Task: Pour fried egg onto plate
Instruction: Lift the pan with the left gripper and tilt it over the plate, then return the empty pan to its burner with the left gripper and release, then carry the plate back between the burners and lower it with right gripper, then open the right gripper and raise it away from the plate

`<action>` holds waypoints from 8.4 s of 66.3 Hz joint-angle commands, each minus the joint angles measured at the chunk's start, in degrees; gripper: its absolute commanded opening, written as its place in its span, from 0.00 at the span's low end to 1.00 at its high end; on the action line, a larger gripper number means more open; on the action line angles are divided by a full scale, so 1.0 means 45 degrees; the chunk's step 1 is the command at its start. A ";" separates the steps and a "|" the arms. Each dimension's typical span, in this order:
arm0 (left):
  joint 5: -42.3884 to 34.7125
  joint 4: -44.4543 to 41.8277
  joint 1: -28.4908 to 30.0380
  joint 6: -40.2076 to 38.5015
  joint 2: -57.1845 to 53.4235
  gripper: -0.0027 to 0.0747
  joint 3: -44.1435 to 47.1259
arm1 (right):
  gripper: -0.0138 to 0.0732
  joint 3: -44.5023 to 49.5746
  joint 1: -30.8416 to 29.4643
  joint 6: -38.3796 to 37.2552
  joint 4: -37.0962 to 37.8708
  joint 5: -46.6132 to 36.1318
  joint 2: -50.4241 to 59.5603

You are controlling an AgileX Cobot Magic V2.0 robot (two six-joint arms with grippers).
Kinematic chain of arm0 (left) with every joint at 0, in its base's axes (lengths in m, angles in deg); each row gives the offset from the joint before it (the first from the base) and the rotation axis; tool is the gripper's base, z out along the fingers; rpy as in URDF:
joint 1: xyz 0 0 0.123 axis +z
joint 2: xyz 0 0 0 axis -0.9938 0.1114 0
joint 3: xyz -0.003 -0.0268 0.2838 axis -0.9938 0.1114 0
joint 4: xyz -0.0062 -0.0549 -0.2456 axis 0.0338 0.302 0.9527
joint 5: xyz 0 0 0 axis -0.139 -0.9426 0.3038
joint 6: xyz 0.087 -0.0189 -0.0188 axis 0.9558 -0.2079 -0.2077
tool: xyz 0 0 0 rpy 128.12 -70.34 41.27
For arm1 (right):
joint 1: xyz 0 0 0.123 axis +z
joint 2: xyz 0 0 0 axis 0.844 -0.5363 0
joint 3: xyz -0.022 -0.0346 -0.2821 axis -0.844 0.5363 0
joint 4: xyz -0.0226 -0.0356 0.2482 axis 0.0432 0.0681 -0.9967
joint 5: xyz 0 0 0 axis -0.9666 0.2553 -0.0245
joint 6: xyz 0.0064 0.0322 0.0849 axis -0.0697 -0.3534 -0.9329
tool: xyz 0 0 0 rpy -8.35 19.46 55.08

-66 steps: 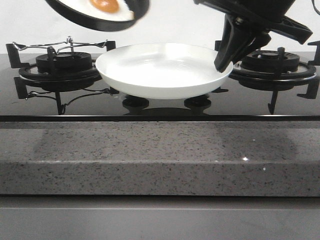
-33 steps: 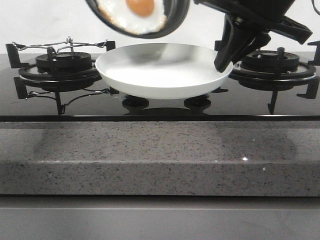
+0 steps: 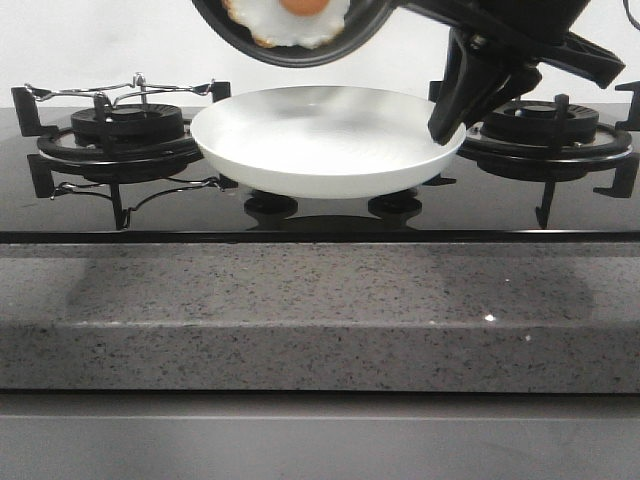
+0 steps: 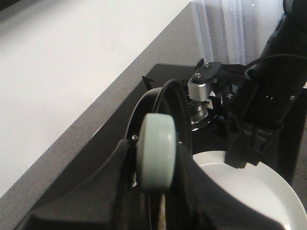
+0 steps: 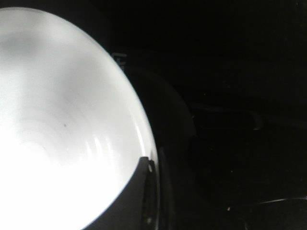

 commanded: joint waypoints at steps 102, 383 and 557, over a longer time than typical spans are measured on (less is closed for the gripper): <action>0.4597 0.8803 0.8799 -0.8690 0.6681 0.01 -0.0450 | 0.03 -0.0274 -0.0004 0.0063 -0.0004 -0.0394 0.0428; 0.3547 -1.2928 0.0689 -1.7675 -0.8885 0.77 0.5510 | 0.03 -1.1596 -0.1265 -0.0314 0.0646 0.5410 -0.5745; 0.3547 -1.2928 0.0689 -1.7675 -0.8885 0.77 0.5510 | 0.38 0.5074 0.0577 -0.0314 0.2864 0.4613 1.4029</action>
